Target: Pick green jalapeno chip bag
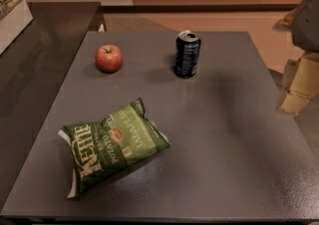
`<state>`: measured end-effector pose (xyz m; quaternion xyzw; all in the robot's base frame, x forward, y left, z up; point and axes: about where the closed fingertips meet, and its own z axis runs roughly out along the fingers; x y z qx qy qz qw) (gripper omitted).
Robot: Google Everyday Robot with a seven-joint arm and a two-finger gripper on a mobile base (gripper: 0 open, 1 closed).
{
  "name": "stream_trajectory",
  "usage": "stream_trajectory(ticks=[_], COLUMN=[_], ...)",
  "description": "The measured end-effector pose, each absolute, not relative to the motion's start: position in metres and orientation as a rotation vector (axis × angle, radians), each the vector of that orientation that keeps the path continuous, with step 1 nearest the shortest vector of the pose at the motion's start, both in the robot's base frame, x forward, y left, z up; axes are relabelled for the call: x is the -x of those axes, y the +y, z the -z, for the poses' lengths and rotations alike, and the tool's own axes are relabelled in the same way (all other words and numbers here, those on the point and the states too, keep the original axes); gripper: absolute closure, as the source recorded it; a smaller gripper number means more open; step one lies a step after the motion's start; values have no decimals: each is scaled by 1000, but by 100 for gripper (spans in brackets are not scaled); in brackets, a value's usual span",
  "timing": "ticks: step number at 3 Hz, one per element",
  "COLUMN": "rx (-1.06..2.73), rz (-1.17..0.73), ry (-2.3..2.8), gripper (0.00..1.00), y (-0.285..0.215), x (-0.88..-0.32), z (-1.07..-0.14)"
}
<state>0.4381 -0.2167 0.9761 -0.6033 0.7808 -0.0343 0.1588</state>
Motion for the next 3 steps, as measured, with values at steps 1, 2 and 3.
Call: stream_trajectory(ticks=[1, 2, 3], rx=[1725, 1733, 1810], rz=[98, 69, 8], ry=[2232, 2219, 2119], gripper=[0, 0, 0], y=[-217, -213, -186], x=[-438, -438, -433], z=[-976, -979, -982])
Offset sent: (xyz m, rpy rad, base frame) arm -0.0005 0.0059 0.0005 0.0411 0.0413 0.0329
